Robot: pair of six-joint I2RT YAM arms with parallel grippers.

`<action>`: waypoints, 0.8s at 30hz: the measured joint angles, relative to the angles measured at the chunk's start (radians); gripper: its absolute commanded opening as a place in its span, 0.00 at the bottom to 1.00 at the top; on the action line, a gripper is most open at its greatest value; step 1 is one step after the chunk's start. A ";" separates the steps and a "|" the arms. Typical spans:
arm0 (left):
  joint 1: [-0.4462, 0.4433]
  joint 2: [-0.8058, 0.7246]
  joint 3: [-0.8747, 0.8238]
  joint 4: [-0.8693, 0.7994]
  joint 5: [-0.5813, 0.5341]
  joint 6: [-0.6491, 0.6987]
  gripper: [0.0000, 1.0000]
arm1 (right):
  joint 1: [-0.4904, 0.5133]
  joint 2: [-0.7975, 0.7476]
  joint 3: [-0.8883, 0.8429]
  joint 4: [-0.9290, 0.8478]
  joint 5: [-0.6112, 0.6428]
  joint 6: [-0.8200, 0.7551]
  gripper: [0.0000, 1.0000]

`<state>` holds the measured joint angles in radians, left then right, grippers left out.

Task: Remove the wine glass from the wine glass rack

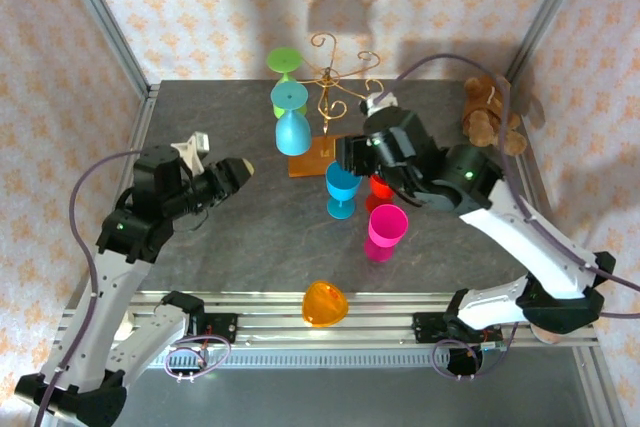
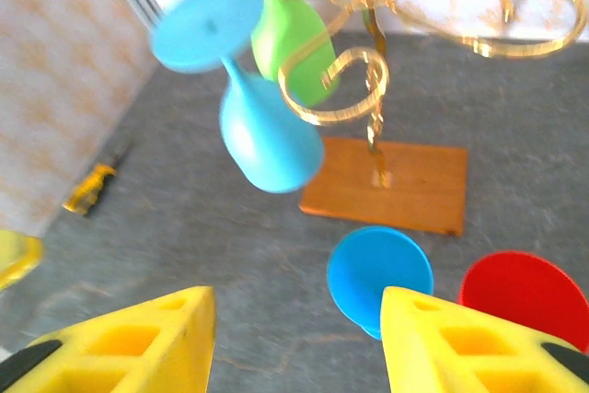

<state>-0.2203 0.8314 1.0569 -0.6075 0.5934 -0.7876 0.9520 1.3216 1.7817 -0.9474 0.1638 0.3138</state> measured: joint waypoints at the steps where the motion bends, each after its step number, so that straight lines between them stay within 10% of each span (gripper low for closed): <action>1: 0.000 0.021 0.035 -0.008 -0.002 0.006 0.41 | -0.013 0.006 0.045 -0.006 -0.023 0.000 0.52; 24: 0.035 0.273 0.380 -0.055 -0.031 0.097 0.45 | -0.356 0.615 0.713 -0.122 -0.682 0.031 0.62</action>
<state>-0.1848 1.1042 1.4372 -0.6628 0.5625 -0.6903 0.5964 1.9366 2.4950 -1.0691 -0.5186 0.3443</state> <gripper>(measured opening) 0.445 0.630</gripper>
